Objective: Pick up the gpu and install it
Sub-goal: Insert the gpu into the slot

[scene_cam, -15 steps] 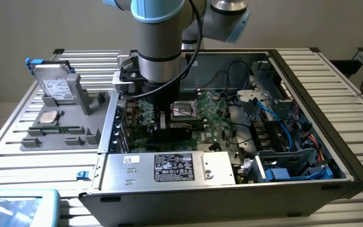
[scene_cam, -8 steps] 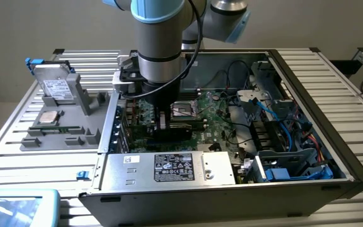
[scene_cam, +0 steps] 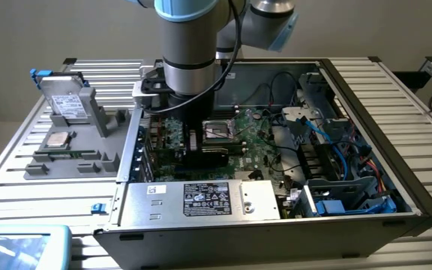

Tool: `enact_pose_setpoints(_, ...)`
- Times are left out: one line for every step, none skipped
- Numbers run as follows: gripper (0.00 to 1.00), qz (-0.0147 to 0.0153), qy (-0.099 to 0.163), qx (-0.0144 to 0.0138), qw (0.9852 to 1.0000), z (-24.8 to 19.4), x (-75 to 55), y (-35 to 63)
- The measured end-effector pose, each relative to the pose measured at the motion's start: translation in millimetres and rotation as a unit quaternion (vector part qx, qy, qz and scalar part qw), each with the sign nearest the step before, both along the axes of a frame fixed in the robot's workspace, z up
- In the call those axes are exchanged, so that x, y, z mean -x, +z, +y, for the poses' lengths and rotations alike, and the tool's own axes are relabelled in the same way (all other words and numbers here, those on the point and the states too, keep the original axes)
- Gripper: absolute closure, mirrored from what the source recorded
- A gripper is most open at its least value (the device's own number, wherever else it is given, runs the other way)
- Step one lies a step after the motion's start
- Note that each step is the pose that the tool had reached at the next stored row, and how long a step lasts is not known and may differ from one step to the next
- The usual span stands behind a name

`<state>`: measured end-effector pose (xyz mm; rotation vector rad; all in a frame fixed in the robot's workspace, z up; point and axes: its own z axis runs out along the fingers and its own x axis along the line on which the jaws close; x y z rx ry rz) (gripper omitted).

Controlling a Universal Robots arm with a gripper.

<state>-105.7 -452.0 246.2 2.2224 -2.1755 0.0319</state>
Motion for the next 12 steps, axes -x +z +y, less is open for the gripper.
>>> enact_pose_setpoints(0.57, 0.0000, 0.000, 0.0000, 1.0000, 0.0, 0.0, 4.5)
enact_pose_setpoints(0.57, 0.0000, 0.000, 0.0000, 1.0000, 0.0, 0.0, 8.9)
enact_pose_setpoints(0.57, 0.0000, -0.001, 0.0000, 1.0000, 0.0, 0.0, 13.4)
enact_pose_setpoints(0.57, 0.0000, -0.001, 0.0000, 1.0000, 0.0, 0.0, 18.3)
enact_pose_setpoints(0.57, 0.0000, -0.001, 0.0000, 1.0000, 0.0, 0.0, 22.8)
enact_pose_setpoints(0.57, 0.0000, -0.001, 0.0000, 1.0000, 0.0, 0.1, 27.3)
enact_pose_setpoints(0.57, 0.0000, -0.001, 0.0001, 1.0000, 0.0, 0.1, 31.6)
enact_pose_setpoints(0.57, 0.0000, -0.001, 0.0000, 1.0000, 0.0, 0.2, 36.0)
enact_pose_setpoints(0.57, 0.0000, -0.001, 0.0000, 1.0000, 0.0, 0.4, 40.4)
enact_pose_setpoints(0.57, 0.0000, -0.002, 0.0000, 1.0000, 0.0, 0.7, 44.3)
enact_pose_setpoints(0.57, 0.0000, -0.002, 0.0000, 1.0000, 0.0, 1.0, 46.5)
enact_pose_setpoints(0.57, -0.0001, -0.002, 0.0000, 1.0000, 0.0, 1.0, 47.0)
